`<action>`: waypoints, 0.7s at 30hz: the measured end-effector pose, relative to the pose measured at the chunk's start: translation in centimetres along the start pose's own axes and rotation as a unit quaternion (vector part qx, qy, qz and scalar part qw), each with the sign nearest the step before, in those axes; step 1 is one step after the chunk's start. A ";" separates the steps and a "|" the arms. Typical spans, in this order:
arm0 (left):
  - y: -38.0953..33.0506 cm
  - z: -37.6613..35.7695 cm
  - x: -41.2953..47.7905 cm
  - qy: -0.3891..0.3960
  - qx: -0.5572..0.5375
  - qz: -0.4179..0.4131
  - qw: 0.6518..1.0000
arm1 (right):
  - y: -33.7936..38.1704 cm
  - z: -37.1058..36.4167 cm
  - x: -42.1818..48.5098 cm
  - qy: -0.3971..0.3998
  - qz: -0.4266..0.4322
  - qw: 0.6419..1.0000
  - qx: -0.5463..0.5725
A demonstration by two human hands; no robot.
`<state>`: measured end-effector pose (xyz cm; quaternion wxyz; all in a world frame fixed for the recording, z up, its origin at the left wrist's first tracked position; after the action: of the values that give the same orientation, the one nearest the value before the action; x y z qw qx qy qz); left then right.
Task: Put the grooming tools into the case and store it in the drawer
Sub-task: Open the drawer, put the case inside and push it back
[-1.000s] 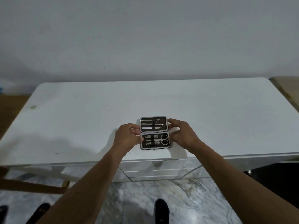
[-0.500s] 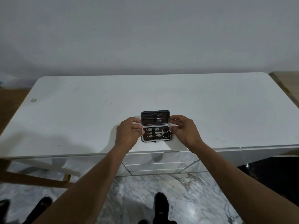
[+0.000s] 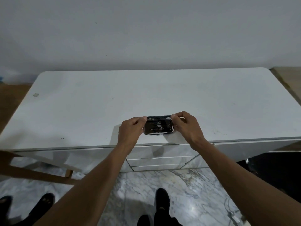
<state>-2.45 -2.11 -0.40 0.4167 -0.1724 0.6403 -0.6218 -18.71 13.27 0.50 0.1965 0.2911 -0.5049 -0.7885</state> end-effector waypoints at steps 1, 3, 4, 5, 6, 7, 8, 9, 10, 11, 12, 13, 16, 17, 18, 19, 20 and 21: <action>-0.1 0.0 -0.2 -0.002 0.005 -0.002 1.000 | 0.1 0.0 -0.2 -0.001 -0.002 1.000 -0.003; -0.2 0.1 -0.5 0.011 0.025 -0.012 1.000 | 0.2 0.1 -0.6 0.003 0.001 1.000 -0.014; -0.2 0.1 -0.6 0.022 0.044 -0.023 0.999 | 0.2 0.1 -0.8 0.001 0.002 1.000 -0.020; -0.1 0.2 -0.7 0.030 0.069 -0.033 0.997 | 0.2 0.1 -1.0 -0.002 0.004 1.000 -0.026; 0.1 0.3 -0.7 0.034 0.098 -0.043 0.994 | 0.1 0.0 -1.2 -0.005 0.007 0.999 -0.032; 0.3 0.4 -0.8 0.034 0.125 -0.053 0.990 | 0.1 0.0 -1.5 -0.003 0.009 0.999 -0.040; 0.4 0.4 -1.0 0.032 0.151 -0.064 0.986 | 0.0 -0.1 -1.8 0.002 0.014 0.999 -0.049; 0.4 0.4 -1.1 0.028 0.177 -0.075 0.981 | 0.0 -0.2 -2.0 0.008 0.020 0.998 -0.062; 0.3 0.4 -1.2 0.023 0.202 -0.089 0.975 | -0.1 -0.4 -2.1 0.015 0.030 0.996 -0.080; 0.3 0.3 -1.3 0.019 0.224 -0.102 0.969 | 0.0 -0.5 -2.3 0.019 0.042 0.994 -0.101; 0.2 0.2 -1.3 0.014 0.239 -0.113 0.964 | 0.0 -0.6 -2.4 0.020 0.054 0.991 -0.125; 0.2 0.1 -1.3 0.009 0.250 -0.120 0.961 | 0.1 -0.7 -2.4 0.020 0.066 0.986 -0.151; -0.2 -0.1 -1.3 -0.005 0.259 -0.123 0.958 | 0.6 -1.1 -2.5 0.012 0.086 0.974 -0.208; -0.3 -0.1 -1.2 -0.014 0.253 -0.118 0.960 | 0.7 -1.1 -2.5 0.012 0.086 0.973 -0.214; -0.3 -0.1 -1.2 -0.023 0.246 -0.112 0.963 | 0.9 -1.1 -2.4 0.012 0.084 0.972 -0.219; -0.3 -0.1 -1.1 -0.032 0.240 -0.104 0.965 | 1.1 -1.0 -2.3 0.013 0.083 0.971 -0.224; -0.3 -0.1 -1.0 -0.038 0.234 -0.095 0.967 | 1.2 -1.0 -2.2 0.013 0.081 0.971 -0.226; -0.2 -0.1 -0.9 -0.041 0.229 -0.088 0.968 | 1.4 -1.0 -2.1 0.013 0.080 0.971 -0.226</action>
<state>-2.08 -1.42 0.06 0.4147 -0.1535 0.4450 -0.7787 -16.40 13.28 1.98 0.3259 0.2082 -0.3326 -0.8602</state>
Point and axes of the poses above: each hand's wrist, its own x-axis towards the middle knuckle, its own z-axis out of the back of the hand, y = z × x, the point moved 6 cm from there along x, towards the middle knuckle, and after that the axes turned 2 degrees about y, right-handed, at the moved point
